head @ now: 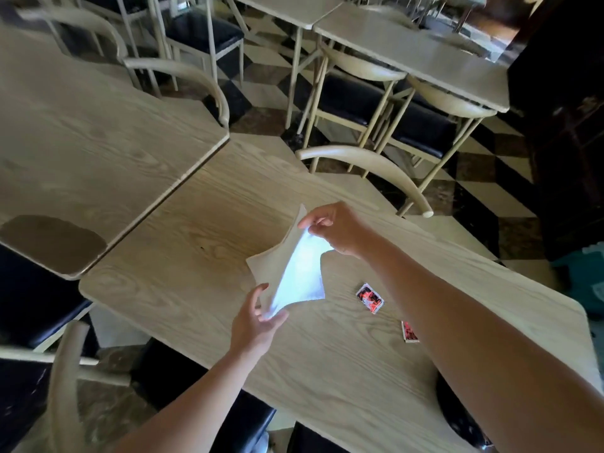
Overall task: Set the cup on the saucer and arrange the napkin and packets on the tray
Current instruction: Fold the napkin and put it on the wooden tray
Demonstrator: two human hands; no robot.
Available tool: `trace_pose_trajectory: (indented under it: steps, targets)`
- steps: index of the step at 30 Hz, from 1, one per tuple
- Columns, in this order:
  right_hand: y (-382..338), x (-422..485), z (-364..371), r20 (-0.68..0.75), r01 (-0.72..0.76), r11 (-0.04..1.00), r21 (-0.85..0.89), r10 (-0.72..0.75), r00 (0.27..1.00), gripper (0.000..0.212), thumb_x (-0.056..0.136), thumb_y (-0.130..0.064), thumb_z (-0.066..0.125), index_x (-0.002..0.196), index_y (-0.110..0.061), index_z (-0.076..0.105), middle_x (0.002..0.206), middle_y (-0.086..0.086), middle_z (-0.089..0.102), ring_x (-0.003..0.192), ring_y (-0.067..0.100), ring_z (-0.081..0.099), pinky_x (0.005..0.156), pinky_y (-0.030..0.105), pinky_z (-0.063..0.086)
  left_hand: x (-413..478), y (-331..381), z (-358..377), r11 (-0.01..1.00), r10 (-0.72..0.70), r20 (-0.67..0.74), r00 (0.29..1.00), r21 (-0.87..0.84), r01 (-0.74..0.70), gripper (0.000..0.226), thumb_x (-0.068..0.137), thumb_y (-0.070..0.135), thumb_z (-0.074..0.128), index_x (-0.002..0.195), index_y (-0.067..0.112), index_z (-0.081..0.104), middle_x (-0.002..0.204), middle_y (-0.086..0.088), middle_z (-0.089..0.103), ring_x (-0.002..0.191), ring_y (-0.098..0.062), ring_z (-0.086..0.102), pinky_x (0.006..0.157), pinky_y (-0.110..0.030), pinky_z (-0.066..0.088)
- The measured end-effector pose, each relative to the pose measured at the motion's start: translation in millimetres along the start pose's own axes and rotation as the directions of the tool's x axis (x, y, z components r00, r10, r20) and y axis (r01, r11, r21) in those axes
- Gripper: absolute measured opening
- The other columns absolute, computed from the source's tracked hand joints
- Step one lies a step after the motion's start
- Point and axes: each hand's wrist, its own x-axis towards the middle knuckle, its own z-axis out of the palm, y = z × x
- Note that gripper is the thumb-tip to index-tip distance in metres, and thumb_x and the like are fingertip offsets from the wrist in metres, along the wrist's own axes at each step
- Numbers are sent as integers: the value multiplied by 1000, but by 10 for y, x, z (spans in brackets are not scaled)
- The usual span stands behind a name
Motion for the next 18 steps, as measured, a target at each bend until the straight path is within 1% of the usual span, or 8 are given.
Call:
trace_pose_trajectory:
  steps: [2, 4, 7, 9, 10, 12, 15, 18]
  targets:
    - [-95, -134, -192, -61, 18, 1000, 17, -17, 998, 21, 90, 3, 63, 101, -9, 76, 91, 1, 71, 79, 13, 64, 72, 19, 52, 20, 210, -34, 994, 64, -33, 997, -82, -66, 57, 62, 43, 79, 114, 25, 65, 93, -3, 69, 86, -25, 69, 78, -38, 53]
    - [-176, -276, -409, -139, 0, 1000, 1, 0, 990, 20, 89, 1, 65, 102, -10, 76, 92, 0, 71, 75, 5, 61, 62, 6, 47, 42, 424, -86, 985, 132, -89, 987, -102, -140, 46, 57, 48, 71, 95, 22, 72, 79, -8, 73, 79, -29, 71, 72, -38, 53]
    - [-224, -501, -738, -276, -48, 998, -34, 37, 961, 19, 86, -7, 72, 99, -20, 77, 87, -8, 71, 73, -7, 58, 65, 4, 45, 105, 762, -197, 974, 197, -156, 968, -80, -211, 25, 61, 40, 71, 81, 26, 73, 72, -2, 74, 73, -23, 72, 64, -32, 51]
    - [-230, -666, -916, -347, -74, 996, -42, 55, 936, 19, 84, -10, 74, 99, -21, 77, 86, -11, 70, 72, -9, 57, 67, 0, 43, 124, 1008, -284, 961, 250, -170, 953, -79, -266, 20, 61, 39, 72, 79, 30, 71, 69, 2, 72, 67, -14, 70, 59, -24, 48]
    - [-226, -748, -986, -372, -85, 996, -37, 66, 926, 19, 83, -10, 75, 99, -21, 77, 87, -10, 71, 73, -7, 58, 69, 1, 44, 124, 1133, -325, 950, 284, -169, 944, -84, -301, 21, 61, 37, 73, 80, 29, 72, 69, 1, 73, 64, -9, 68, 58, -19, 48]
    - [-208, -910, -1101, -426, -122, 992, -16, 103, 899, 20, 82, -12, 77, 100, -22, 77, 89, -11, 71, 77, 0, 61, 77, 13, 50, 122, 1397, -410, 925, 353, -150, 923, -92, -369, 22, 64, 28, 79, 84, 24, 74, 73, -2, 74, 62, -4, 66, 59, -13, 47]
    - [-149, -1153, -1234, -495, -151, 988, 34, 148, 856, 21, 80, -13, 78, 99, -22, 77, 82, -14, 68, 75, 1, 62, 81, 25, 55, 43, 1803, -518, 874, 471, -79, 879, -97, -477, 15, 66, 24, 81, 77, 31, 74, 74, 5, 76, 71, -14, 71, 66, -25, 53]
    - [-80, -1357, -1325, -546, -146, 984, 99, 176, 819, 21, 79, -12, 80, 98, -20, 77, 80, -14, 68, 76, 5, 66, 80, 23, 55, -71, 2175, -600, 811, 584, -15, 812, -31, -584, 11, 66, 35, 78, 76, 37, 73, 74, 12, 76, 74, -13, 73, 70, -31, 55]
